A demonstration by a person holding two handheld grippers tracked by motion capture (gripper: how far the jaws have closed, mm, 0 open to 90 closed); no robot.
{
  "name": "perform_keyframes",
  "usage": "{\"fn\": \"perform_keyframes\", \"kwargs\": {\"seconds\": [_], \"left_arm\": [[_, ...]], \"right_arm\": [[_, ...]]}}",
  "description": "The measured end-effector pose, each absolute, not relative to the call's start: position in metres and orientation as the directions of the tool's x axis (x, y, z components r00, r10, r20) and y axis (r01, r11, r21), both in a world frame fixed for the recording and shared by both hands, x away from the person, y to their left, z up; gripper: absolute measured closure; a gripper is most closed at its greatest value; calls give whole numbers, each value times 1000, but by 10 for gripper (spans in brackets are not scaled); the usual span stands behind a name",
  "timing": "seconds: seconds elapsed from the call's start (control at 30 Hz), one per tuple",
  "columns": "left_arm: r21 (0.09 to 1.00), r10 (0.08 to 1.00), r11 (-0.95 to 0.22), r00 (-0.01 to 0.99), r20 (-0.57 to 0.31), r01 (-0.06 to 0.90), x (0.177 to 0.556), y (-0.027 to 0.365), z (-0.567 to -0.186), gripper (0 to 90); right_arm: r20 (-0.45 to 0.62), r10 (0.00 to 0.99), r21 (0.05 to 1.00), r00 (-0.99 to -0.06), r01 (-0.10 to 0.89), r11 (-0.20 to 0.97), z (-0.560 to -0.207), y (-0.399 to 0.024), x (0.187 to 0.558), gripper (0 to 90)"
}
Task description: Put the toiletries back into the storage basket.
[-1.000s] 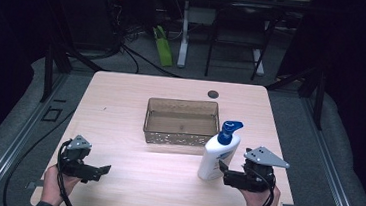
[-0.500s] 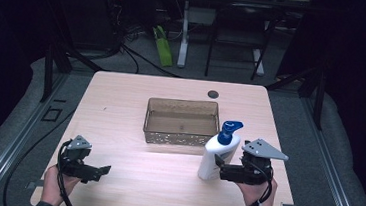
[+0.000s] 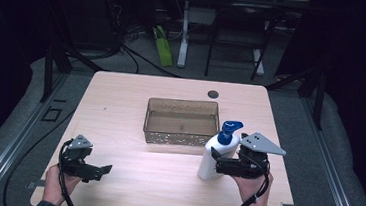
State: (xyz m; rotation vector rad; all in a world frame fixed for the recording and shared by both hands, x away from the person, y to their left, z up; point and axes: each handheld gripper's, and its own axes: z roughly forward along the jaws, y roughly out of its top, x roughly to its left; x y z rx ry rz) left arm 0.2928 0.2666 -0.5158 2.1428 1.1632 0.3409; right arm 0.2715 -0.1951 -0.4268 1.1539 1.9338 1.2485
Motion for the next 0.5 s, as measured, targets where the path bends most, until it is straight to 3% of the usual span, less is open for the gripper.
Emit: {"fn": "perform_keyframes", "kwargs": {"seconds": [0.17,0.23,0.27,0.33,0.37,0.43,0.5], "left_arm": [[663,817,-380,570,-85,645,293,265,-516,0],[663,819,-378,567,-86,646,293,266,-516,0],[663,817,-386,572,-78,642,293,266,-517,0],[662,816,-386,573,-80,642,293,267,-517,0],[660,817,-383,570,-84,646,293,266,-517,0],[658,815,-386,573,-84,646,293,266,-517,0],[658,815,-388,574,-82,646,293,266,-517,0]], "right_arm": [[-1,891,926,-453,336,172,-423,-193,275,13],[3,893,932,-450,325,161,-421,-193,275,62],[14,895,938,-446,315,143,-420,-193,276,141],[15,894,942,-448,307,138,-420,-193,276,155],[17,893,947,-450,295,130,-420,-193,276,239],[15,896,954,-444,276,120,-419,-192,274,317],[17,894,957,-447,267,115,-418,-192,274,329]]}}
